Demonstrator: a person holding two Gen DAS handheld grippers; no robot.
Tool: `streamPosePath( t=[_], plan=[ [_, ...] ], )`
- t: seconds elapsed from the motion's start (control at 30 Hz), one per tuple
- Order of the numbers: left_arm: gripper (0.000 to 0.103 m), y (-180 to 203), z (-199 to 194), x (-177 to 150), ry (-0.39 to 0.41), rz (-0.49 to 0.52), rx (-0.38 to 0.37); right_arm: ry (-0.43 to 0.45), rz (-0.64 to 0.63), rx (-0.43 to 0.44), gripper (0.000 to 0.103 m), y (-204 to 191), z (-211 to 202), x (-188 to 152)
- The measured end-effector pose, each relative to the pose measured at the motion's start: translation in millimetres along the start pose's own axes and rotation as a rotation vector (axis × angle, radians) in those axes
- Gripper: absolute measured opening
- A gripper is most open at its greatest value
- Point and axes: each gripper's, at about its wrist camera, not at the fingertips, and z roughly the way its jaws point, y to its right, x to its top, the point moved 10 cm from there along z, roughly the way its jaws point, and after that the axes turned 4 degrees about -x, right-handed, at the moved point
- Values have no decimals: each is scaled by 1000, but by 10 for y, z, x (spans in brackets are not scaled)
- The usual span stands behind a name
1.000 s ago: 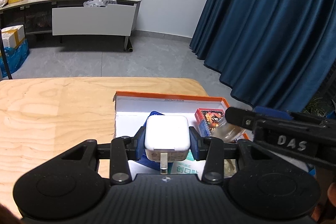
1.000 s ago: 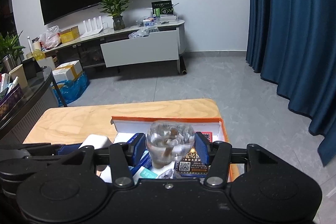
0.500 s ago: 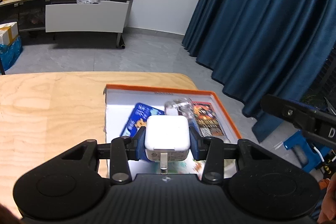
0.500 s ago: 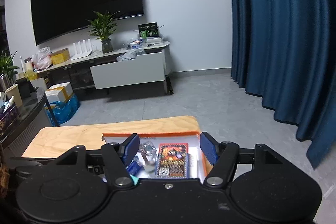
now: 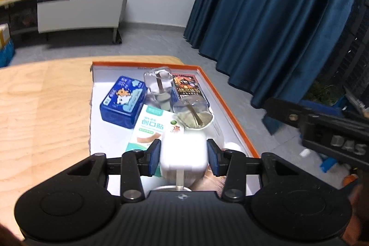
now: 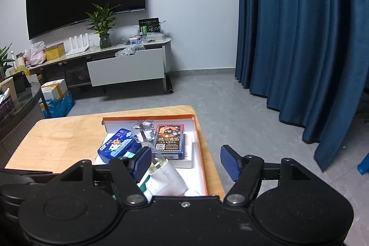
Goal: Organize rigid objects
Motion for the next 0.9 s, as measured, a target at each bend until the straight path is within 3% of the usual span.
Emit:
streamPosePath(
  t=[0.07,0.13,0.3,0.5,0.67,0.9],
  plan=[
    [59,21,19,-22,-3,-5,8,9,5,-4,81,27,-84,-3],
    [63,20,-11,-19,0,-15,12,20,-4,-18,82,65,-167,-11],
    [102,58,-300,38,44,-14,71,17,15,-25,83,170,-347,-69],
    [103,181,-687,-106,42,-21,160,15,10,-16,86,248,-579,-181],
    [103,234,-837,-422,1,-3,269,-58,1,4,87,261,-667,-461],
    [103,225,-891,-705,-54,-25,300,-123,-27,7,88,225,-788,-810]
  ],
)
